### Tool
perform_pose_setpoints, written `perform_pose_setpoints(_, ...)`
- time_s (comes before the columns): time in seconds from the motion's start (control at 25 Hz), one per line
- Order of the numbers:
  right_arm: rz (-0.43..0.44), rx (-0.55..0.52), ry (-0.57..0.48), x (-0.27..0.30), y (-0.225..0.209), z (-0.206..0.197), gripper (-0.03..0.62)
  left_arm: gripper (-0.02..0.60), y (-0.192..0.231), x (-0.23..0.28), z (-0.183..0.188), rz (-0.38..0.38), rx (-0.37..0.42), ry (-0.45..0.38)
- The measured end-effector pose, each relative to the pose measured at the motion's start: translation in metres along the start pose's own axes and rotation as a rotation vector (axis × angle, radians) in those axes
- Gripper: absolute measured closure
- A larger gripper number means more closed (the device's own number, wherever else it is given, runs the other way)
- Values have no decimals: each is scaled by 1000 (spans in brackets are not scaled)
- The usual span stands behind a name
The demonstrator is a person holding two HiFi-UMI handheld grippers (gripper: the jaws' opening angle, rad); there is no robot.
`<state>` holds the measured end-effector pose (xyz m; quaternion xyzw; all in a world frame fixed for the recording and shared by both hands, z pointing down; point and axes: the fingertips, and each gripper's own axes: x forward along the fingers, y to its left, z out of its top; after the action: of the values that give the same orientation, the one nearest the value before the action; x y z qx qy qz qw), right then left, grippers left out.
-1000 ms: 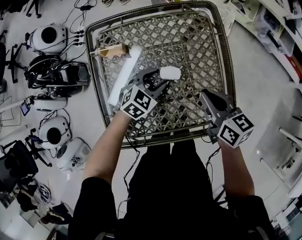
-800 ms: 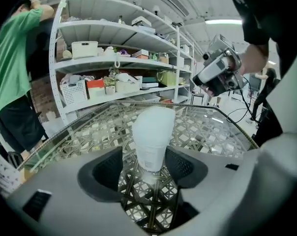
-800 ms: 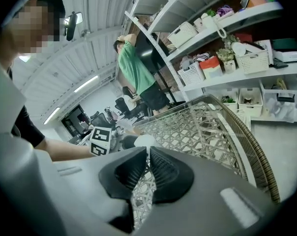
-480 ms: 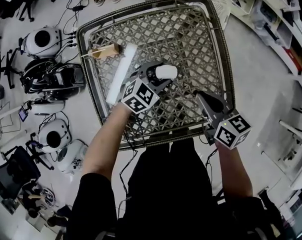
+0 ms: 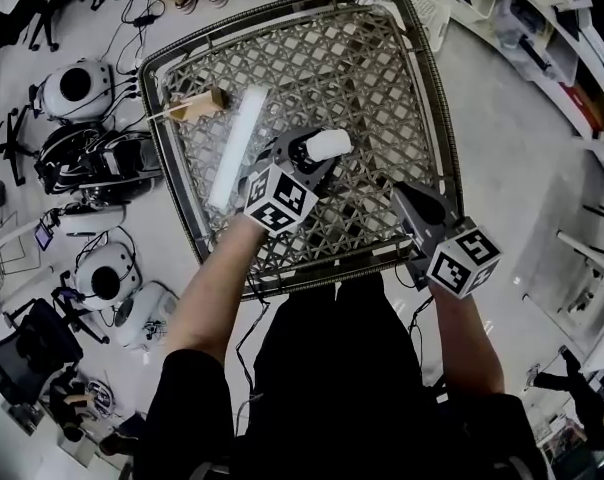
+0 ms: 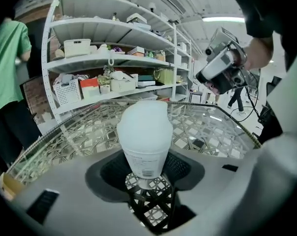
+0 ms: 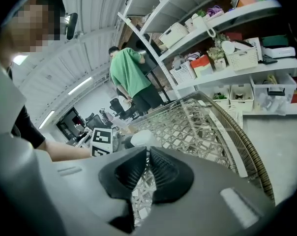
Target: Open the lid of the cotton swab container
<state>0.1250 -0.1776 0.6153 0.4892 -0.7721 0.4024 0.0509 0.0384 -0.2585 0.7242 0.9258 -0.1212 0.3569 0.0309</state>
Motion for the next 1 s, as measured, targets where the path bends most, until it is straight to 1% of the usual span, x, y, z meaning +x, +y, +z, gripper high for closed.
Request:
perform_pose_setpoints(0.12, 13, -3, 7, -2, 1, -1, 562, 382, 1, 2, 0, 7, -25, 12)
perform_pose_setpoints(0.28, 44, -23, 2, -7, 6, 7, 562, 385, -3, -1, 7, 6, -58, -1)
perform_pose_setpoints(0.48, 69, -62, -7, -15, 14, 25, 562, 385, -14, -21, 27, 4, -65, -11)
perform_pose_setpoints(0.6, 89, -89, -18, -20, 24, 43, 561, 385, -17, -41, 45, 3, -67, -16)
perform_pose_setpoints(0.68, 107, -111, -22, -24, 33, 55, 560, 385, -22, -55, 59, 1, -54, -14)
perform_pose_setpoints(0.76, 129, -134, -22, -27, 42, 66, 542, 385, -27, -68, 74, -3, -34, -14)
perform_pose_setpoints(0.84, 148, -158, -21, -30, 51, 76, 540, 385, -33, -81, 91, -8, -21, -22)
perform_pose_setpoints(1.0, 190, -194, -31, -37, 75, 92, 524, 385, -44, -109, 121, -21, -11, -43)
